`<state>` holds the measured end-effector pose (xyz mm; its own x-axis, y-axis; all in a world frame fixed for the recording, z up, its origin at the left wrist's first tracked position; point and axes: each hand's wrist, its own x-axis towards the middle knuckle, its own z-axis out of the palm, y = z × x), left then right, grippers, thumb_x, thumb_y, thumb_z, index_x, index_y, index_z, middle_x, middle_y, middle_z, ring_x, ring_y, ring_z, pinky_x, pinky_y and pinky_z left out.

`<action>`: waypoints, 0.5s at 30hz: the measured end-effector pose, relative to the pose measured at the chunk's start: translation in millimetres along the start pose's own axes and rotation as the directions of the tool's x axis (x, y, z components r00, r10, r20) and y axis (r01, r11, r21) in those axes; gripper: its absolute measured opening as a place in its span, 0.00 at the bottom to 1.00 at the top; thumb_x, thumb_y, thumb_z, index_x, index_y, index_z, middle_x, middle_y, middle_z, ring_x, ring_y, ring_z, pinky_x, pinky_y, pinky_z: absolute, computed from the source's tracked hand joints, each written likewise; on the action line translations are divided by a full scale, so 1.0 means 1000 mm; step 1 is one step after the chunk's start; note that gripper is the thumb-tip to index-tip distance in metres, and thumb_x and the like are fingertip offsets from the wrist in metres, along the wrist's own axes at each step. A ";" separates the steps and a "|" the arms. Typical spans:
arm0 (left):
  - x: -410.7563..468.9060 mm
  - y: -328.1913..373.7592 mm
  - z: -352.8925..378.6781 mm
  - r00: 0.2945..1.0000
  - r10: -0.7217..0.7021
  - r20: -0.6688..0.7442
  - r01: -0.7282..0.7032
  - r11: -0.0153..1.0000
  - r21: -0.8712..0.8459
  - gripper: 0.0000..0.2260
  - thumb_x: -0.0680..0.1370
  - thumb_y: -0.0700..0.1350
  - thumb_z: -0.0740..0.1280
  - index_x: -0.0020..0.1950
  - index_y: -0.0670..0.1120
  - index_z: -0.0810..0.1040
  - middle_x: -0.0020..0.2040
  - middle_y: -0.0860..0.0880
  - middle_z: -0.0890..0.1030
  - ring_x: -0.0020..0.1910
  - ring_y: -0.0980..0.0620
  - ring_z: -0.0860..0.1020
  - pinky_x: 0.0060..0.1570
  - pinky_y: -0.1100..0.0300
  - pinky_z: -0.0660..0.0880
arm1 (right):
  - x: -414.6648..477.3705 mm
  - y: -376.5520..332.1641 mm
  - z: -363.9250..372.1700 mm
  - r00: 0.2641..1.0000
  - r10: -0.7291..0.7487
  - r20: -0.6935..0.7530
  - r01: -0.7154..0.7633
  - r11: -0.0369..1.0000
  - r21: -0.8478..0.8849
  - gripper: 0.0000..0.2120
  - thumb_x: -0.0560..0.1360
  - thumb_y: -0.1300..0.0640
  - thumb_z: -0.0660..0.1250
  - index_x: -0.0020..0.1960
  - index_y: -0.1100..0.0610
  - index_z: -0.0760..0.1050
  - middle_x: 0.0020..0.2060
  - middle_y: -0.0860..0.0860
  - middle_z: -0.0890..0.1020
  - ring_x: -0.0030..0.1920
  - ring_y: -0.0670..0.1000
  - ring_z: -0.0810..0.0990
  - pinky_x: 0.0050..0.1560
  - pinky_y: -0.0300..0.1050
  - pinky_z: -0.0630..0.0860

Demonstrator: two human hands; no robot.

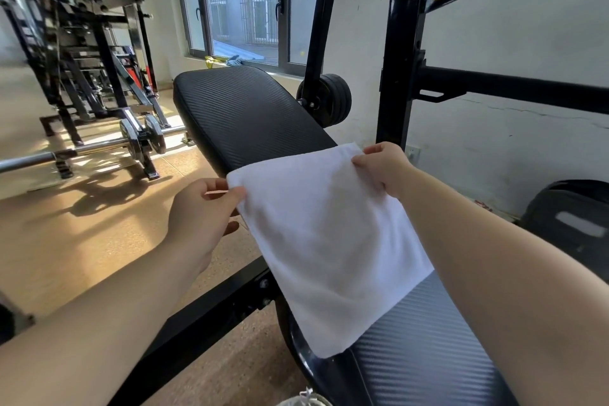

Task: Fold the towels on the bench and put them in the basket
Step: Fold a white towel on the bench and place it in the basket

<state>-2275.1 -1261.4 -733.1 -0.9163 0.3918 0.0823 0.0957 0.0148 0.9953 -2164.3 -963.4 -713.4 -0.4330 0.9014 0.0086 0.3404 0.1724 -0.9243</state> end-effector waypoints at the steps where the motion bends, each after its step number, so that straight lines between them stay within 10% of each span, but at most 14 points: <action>1: -0.001 0.000 0.000 1.000 0.016 0.000 -0.016 1.000 0.007 0.05 0.78 0.45 0.73 0.51 0.51 0.79 0.52 0.50 0.81 0.50 0.48 0.81 0.48 0.51 0.82 | -0.001 0.001 -0.002 1.000 -0.008 0.006 0.008 1.000 -0.013 0.13 0.71 0.54 0.77 0.52 0.51 0.76 0.50 0.52 0.81 0.51 0.56 0.82 0.42 0.47 0.78; 15: -0.018 0.004 -0.007 0.995 -0.029 0.099 0.033 0.999 -0.036 0.07 0.78 0.40 0.71 0.50 0.51 0.84 0.53 0.50 0.84 0.53 0.49 0.80 0.55 0.51 0.79 | -0.040 0.000 -0.041 0.986 -0.096 0.140 0.093 0.995 0.030 0.07 0.76 0.64 0.71 0.51 0.54 0.81 0.49 0.57 0.85 0.49 0.57 0.86 0.53 0.56 0.84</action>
<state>-2261.0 -1274.5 -729.8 -0.8757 0.4805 0.0479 0.0518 -0.0052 0.9986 -2112.1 -983.4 -698.0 -0.5759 0.8163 0.0441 0.2732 0.2431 -0.9307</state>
